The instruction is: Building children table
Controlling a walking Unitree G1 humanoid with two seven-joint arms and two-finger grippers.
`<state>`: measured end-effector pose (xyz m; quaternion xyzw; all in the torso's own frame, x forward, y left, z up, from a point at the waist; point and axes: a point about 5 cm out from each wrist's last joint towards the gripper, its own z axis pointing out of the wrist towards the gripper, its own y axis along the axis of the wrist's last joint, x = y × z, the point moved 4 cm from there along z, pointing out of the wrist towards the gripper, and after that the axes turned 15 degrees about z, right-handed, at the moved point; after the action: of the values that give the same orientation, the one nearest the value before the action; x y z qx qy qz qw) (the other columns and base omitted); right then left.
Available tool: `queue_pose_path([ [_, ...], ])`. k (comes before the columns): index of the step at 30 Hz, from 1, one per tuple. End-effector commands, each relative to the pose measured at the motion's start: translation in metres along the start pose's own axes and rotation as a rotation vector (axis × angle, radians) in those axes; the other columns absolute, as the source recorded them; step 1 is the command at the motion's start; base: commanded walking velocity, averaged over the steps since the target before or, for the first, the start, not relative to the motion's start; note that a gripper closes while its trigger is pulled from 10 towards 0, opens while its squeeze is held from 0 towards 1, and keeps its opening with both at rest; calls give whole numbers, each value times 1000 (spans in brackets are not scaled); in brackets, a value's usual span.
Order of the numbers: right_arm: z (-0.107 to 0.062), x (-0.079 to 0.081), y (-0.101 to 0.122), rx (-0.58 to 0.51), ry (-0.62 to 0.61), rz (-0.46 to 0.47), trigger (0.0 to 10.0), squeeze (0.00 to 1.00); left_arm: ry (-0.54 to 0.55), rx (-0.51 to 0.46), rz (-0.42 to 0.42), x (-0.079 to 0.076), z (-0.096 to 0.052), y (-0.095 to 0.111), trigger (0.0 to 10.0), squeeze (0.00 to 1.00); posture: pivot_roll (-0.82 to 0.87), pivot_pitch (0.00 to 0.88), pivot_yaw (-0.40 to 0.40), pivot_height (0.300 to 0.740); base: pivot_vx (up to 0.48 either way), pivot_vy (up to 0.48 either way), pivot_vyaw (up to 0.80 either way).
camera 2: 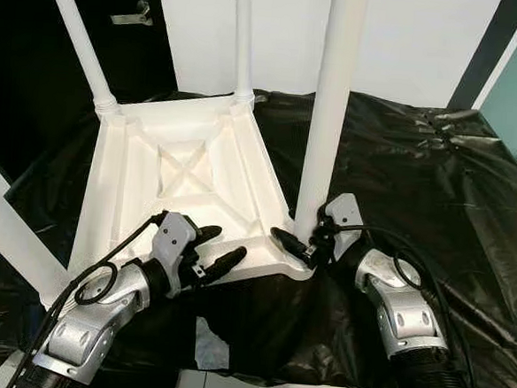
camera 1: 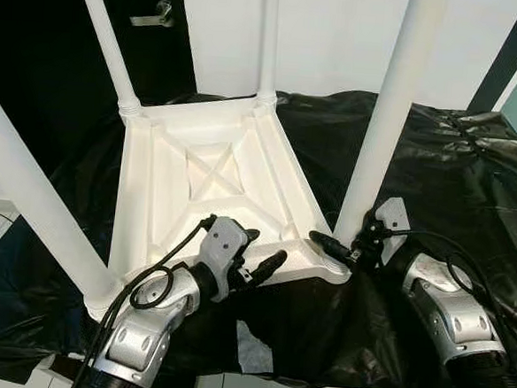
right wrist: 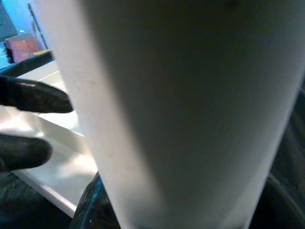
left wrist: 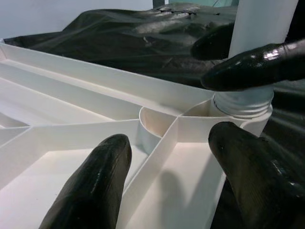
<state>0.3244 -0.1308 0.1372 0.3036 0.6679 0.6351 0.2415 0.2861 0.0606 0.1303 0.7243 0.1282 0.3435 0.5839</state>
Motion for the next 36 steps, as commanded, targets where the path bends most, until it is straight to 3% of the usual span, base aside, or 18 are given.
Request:
queue_pose_path([
  [1, 2, 2, -15, 43, -57, 37, 3216, 0, -14, 18, -1, -3, -1, -2, 10000, 0, -4, 0, -5, 740, 0, 0, 0],
  [2, 2, 2, -15, 43, -57, 37, 3216, 0, -14, 18, -1, -3, -1, -2, 10000, 0, -4, 0, -5, 740, 0, 0, 0],
  [3, 3, 1, -17, 30, -126, 40, 10000, 0, -18, 17, -5, -3, 0, -2, 10000, 0, -8, 0, -2, 740, 0, 0, 0],
  [8, 4, 1, -17, -8, -239, 87, 10000, 0, -27, 13, -9, -3, 1, -2, 10000, 0, -16, 0, 5, 740, 0, 0, 0],
  [9, 3, -1, -20, -26, -343, 125, 10000, 0, -32, 13, -5, -4, 2, -1, 10000, 0, -18, 0, 7, 740, 0, 0, 0],
  [16, 1, -1, -22, -53, -455, 137, 10000, 0, -35, 13, -5, -3, 2, -1, 10000, 0, -28, 0, 19, 740, 0, 0, 0],
  [17, 0, -3, -20, -106, -606, 159, 10000, 0, -42, 10, -6, -3, 2, -1, 10000, 0, -34, 0, 26, 740, 0, 0, 0],
  [18, 0, -3, -20, -106, -606, 159, 10000, 0, -42, 10, -6, -3, 2, -1, 10000, 0, -34, 0, 26, 740, 0, 0, 0],
  [19, -2, -4, -19, -141, -716, 178, 10000, 0, -46, 9, -7, -3, 2, 0, 10000, 0, -34, 0, 27, 740, 0, 0, 0],
  [21, -4, -5, -18, -161, -782, 190, 10000, 0, -49, 8, -7, -3, 2, 0, 10000, 0, -34, 0, 27, 740, 0, 0, 0],
  [35, -3, 4, -10, -194, -784, 207, 10000, 0, -62, 5, -6, -3, 4, 2, 10000, 0, -37, 0, 30, 740, 0, 0, 0],
  [36, -3, 3, -9, -196, -771, 200, 10000, 98, -61, 5, -5, -4, 4, 2, 10000, 0, -37, 0, 29, 740, 0, 0, 0],
])
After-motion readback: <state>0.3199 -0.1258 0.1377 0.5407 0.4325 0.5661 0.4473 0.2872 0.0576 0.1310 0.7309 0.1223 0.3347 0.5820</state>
